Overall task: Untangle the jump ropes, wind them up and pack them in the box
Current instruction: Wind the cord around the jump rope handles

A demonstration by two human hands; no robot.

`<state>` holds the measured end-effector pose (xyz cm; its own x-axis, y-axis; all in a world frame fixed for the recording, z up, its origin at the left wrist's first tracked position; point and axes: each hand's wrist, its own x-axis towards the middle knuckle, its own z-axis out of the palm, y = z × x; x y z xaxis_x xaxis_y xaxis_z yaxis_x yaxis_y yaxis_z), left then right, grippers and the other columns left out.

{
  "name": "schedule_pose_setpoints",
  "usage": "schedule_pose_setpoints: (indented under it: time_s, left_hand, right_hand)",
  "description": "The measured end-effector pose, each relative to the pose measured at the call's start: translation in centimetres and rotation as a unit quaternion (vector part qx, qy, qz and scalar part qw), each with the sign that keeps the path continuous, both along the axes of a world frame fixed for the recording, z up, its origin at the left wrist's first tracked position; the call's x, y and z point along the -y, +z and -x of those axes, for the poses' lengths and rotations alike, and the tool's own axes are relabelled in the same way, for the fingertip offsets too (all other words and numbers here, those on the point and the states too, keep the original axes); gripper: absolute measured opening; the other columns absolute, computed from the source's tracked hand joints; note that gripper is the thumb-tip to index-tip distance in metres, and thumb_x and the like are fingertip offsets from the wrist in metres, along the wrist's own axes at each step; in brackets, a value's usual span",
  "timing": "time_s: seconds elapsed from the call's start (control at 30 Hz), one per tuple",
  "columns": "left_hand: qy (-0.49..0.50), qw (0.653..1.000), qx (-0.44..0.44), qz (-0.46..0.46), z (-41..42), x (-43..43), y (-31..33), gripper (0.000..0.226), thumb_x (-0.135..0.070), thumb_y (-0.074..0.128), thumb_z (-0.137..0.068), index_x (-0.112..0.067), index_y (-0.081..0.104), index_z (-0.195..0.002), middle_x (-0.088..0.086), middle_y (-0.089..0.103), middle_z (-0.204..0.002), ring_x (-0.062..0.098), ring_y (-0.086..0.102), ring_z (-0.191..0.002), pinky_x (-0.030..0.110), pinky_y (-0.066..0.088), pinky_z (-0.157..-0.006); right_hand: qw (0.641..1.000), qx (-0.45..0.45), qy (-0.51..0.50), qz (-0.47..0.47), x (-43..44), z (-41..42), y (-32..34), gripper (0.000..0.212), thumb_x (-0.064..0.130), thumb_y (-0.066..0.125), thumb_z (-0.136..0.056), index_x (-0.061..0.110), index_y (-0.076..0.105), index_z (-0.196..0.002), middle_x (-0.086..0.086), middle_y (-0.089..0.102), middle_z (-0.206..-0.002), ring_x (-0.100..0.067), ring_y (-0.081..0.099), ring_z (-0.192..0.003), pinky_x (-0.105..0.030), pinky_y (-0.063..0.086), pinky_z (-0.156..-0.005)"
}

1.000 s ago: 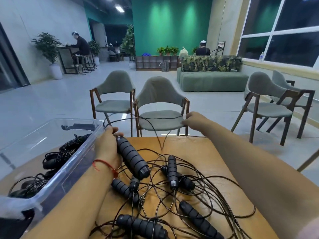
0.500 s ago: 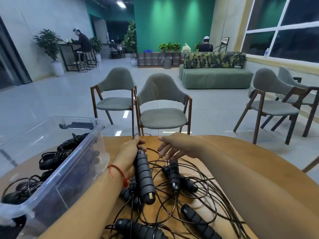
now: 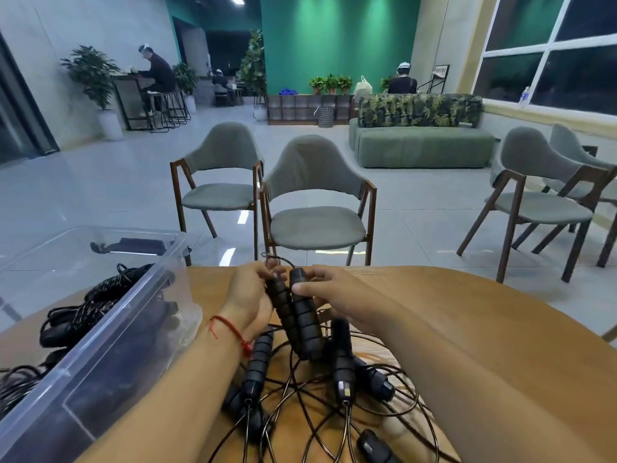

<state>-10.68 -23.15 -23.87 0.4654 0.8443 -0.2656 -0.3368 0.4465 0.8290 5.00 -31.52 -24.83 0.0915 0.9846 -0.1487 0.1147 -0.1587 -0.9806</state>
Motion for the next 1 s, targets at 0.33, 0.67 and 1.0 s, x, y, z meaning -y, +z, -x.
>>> schedule_pose_setpoints:
  time_s: [0.33,0.67,1.0]
  left_hand:
    - [-0.05,0.988,-0.04,-0.139,-1.1,-2.8,-5.4,0.044,0.001,0.056,-0.103,-0.007,0.054,-0.147,0.008,0.071,-0.134,0.026,0.068,-0.125,0.044,0.055,-0.104]
    - [-0.004,0.981,-0.038,-0.19,-2.4,-3.1,-6.4,0.041,-0.01,0.054,-0.106,-0.015,0.053,-0.147,-0.001,0.071,-0.135,0.02,0.068,-0.126,0.043,0.053,-0.108]
    - [-0.077,0.943,-0.094,-0.309,-1.6,-1.4,-6.4,0.044,-0.053,0.049,-0.102,-0.045,0.054,-0.145,-0.017,0.066,-0.138,0.007,0.062,-0.13,0.038,0.051,-0.11]
  right_hand:
    - [0.992,-0.062,-0.096,-0.054,-2.7,-0.7,-5.5,0.03,0.043,0.074,-0.096,0.03,0.071,-0.124,-0.008,0.075,-0.119,-0.031,0.077,-0.1,-0.042,0.063,-0.07]
    - [0.994,-0.05,-0.072,-0.066,-3.2,-0.9,-6.3,0.044,0.04,0.084,-0.091,0.032,0.064,-0.13,-0.005,0.078,-0.117,-0.026,0.079,-0.1,-0.042,0.064,-0.073]
    - [0.963,-0.135,-0.175,-0.151,-3.1,-1.2,-5.5,0.04,0.024,0.082,-0.094,0.019,0.064,-0.129,-0.008,0.078,-0.115,-0.027,0.077,-0.107,-0.051,0.065,-0.08]
